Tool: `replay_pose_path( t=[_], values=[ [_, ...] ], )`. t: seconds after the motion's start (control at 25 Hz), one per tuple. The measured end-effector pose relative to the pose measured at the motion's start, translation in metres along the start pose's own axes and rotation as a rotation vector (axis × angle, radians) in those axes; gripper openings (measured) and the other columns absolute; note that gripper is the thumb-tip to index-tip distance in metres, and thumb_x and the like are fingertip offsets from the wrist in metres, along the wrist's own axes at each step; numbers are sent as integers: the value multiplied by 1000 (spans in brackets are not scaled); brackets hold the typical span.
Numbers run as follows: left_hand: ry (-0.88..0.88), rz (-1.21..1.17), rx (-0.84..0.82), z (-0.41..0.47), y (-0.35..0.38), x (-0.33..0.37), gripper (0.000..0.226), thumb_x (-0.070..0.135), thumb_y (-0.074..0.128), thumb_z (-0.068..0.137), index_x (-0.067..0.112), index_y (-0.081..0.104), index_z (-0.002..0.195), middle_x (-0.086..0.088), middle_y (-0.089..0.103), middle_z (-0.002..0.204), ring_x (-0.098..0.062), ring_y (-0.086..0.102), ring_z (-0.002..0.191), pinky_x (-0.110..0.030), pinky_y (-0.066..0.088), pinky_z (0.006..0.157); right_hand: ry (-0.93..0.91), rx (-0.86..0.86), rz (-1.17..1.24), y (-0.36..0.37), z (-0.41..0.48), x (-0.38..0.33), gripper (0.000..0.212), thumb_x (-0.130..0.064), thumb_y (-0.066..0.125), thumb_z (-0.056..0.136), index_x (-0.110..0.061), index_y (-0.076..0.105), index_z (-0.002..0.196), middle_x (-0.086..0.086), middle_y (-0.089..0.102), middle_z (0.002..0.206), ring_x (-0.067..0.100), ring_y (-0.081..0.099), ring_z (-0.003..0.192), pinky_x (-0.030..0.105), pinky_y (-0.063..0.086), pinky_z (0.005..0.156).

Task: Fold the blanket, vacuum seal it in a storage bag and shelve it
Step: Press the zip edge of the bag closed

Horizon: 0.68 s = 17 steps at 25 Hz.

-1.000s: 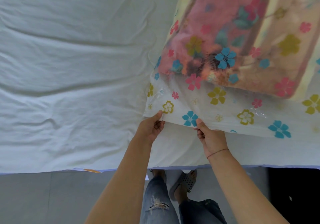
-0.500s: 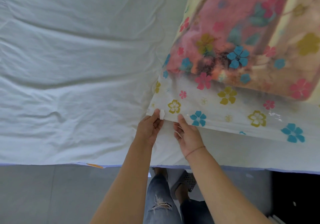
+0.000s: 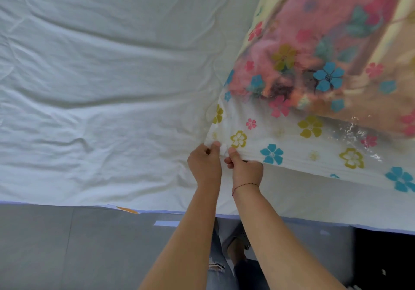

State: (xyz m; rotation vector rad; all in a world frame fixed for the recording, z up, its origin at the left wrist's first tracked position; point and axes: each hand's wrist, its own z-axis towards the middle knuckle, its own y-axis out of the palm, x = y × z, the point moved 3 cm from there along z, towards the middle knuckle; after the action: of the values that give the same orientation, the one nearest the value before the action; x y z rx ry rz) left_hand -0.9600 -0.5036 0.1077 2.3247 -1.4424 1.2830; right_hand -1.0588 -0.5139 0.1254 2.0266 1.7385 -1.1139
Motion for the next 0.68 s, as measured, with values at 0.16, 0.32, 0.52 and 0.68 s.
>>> replay_pose_path(
  t=[0.16, 0.32, 0.52, 0.68],
  values=[
    [-244, -280, -47, -4, 5, -10, 35, 20, 70, 85, 7, 51, 59, -1, 50, 55, -13, 47, 54, -28, 46, 61, 134, -56, 139, 3, 3, 9, 15, -23, 73, 84, -15, 65, 73, -1, 63, 63, 11, 55, 59, 23, 47, 61],
    [-270, -291, -75, -5, 5, -10, 38, 22, 72, 84, 8, 49, 58, 1, 52, 53, -10, 50, 52, -24, 49, 59, 149, -151, 168, 10, 7, 12, 9, -18, 75, 81, -15, 67, 79, -3, 64, 66, 9, 54, 59, 22, 45, 57],
    [93, 56, 63, -10, 5, 1, 36, 28, 65, 89, 12, 50, 60, 4, 50, 56, -7, 45, 51, -17, 37, 51, 98, -25, 138, 9, 3, 10, 16, -16, 70, 87, -19, 65, 72, -6, 66, 58, 11, 61, 58, 25, 52, 62],
    [-250, -213, -252, -18, 14, -12, 34, 34, 75, 80, 5, 62, 68, -4, 66, 65, -15, 63, 65, -28, 56, 70, 55, -49, 78, 4, 3, 4, 17, -19, 68, 88, -20, 65, 71, -3, 67, 70, 8, 63, 62, 20, 51, 58]
  ],
)
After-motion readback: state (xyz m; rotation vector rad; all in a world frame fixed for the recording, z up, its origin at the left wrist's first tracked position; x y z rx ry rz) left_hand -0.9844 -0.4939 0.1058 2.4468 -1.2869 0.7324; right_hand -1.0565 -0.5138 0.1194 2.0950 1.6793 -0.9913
